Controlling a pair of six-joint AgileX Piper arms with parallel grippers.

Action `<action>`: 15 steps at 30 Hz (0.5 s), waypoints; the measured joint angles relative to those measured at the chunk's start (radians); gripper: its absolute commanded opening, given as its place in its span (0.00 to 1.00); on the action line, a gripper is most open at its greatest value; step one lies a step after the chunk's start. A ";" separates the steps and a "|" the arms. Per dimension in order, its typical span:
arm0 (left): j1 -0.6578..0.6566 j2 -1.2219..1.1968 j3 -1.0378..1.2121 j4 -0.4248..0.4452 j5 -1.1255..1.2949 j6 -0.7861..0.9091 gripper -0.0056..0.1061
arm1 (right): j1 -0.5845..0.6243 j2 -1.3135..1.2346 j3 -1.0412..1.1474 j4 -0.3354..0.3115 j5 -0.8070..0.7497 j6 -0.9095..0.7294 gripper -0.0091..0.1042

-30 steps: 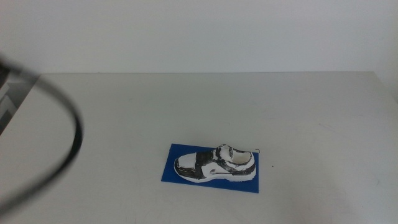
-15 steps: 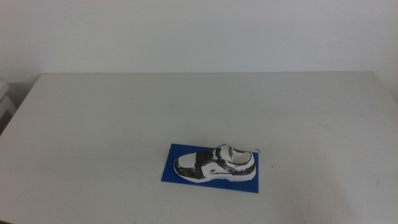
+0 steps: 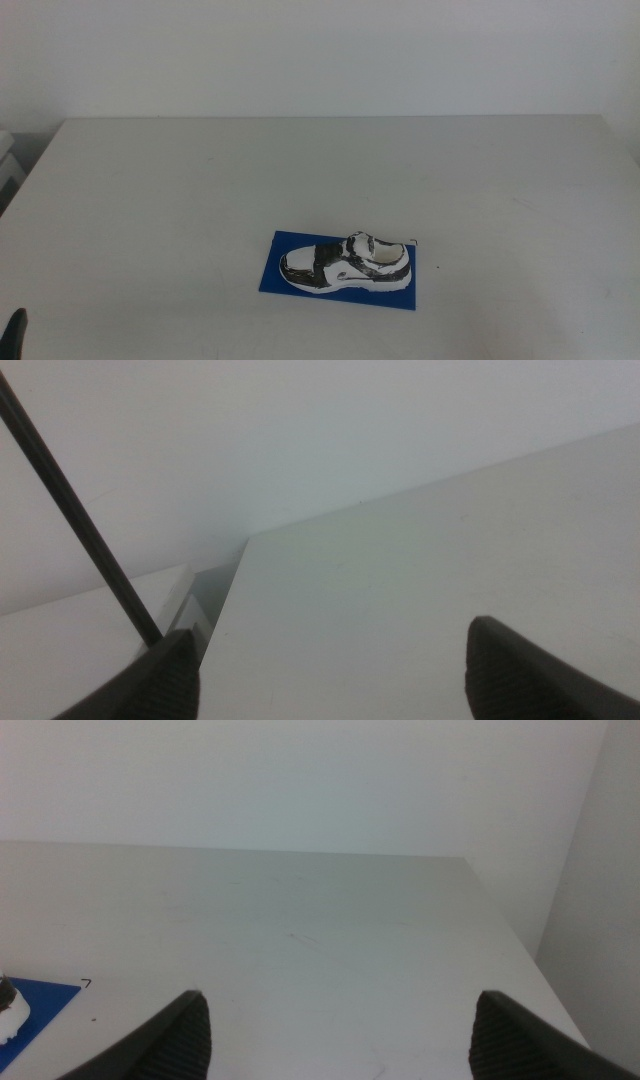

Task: Use one arm to grab the shoe from the table and place it on the mat.

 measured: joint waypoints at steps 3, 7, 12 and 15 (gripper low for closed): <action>0.000 -0.001 0.004 -0.004 -0.014 -0.001 0.85 | 0.000 0.000 0.000 0.000 0.000 0.000 0.67; 0.000 -0.001 0.004 -0.007 -0.033 -0.001 0.84 | 0.000 0.000 0.000 0.000 0.000 0.000 0.67; 0.000 -0.001 0.004 -0.007 -0.036 -0.053 0.84 | 0.000 0.000 0.000 0.000 0.000 0.000 0.67; 0.000 -0.001 0.004 -0.007 -0.036 -0.134 0.84 | 0.000 0.000 0.000 0.000 0.000 0.000 0.67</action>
